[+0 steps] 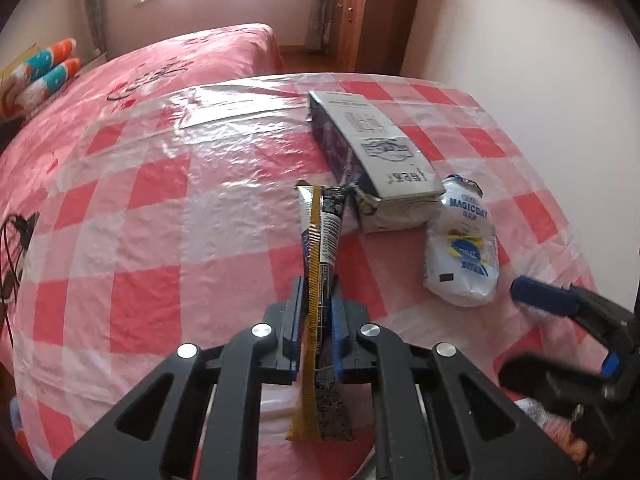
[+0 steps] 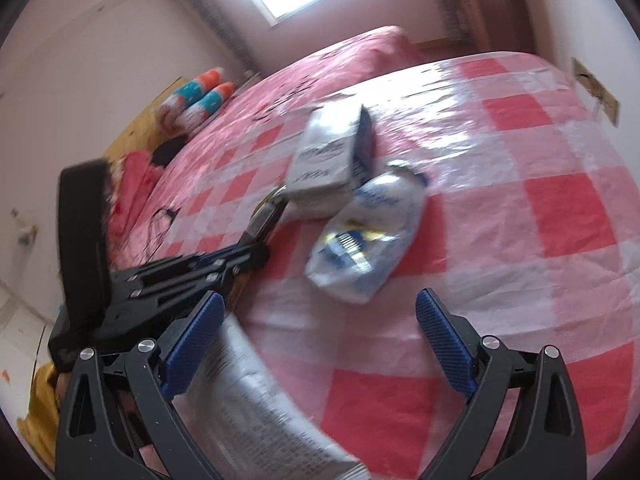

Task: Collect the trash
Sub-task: 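Carry the wrapper with the left tool while the right tool carries the grey packet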

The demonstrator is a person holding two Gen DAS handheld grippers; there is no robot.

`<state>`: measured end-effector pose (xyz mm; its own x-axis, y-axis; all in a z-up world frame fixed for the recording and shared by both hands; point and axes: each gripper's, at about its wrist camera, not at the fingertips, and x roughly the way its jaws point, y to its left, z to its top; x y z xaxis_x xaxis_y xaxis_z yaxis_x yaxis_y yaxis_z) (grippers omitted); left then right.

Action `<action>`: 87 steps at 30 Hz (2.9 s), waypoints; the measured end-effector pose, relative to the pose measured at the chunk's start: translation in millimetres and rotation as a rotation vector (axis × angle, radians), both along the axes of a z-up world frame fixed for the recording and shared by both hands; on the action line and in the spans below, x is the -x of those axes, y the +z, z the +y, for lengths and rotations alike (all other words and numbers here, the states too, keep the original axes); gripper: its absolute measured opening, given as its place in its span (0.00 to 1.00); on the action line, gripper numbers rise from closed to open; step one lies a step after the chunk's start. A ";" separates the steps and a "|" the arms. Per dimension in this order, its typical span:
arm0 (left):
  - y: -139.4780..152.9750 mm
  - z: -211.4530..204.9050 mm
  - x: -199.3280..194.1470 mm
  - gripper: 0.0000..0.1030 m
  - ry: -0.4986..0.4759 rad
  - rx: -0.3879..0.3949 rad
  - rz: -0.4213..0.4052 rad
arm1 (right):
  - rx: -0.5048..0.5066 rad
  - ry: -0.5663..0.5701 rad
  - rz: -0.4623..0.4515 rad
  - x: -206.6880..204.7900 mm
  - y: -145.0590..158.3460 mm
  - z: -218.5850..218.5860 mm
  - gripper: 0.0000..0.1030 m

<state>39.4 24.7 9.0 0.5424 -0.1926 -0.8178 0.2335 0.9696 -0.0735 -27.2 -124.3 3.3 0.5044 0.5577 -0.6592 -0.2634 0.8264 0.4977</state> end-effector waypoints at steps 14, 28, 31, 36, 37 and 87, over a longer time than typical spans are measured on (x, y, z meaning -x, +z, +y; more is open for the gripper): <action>10.8 58.1 39.6 0.11 0.094 0.111 -0.008 | 0.127 0.286 -0.052 31.4 1.3 51.8 0.93; 8.1 106.4 93.8 0.11 0.158 0.185 0.012 | 0.406 0.388 -0.138 58.3 -10.2 94.6 0.93; 8.6 116.5 104.2 0.11 0.165 0.199 0.011 | 0.426 0.386 -0.142 57.8 -12.4 97.8 0.93; 7.6 133.9 119.5 0.11 0.183 0.220 0.009 | 0.454 0.360 -0.145 54.5 -15.6 102.7 0.93; 6.7 137.8 122.4 0.11 0.185 0.221 0.009 | 0.453 0.355 -0.144 53.5 -15.8 102.5 0.93; 17.2 317.0 238.2 0.11 0.455 0.394 -0.105 | 0.227 0.365 -0.123 76.7 43.9 246.4 0.66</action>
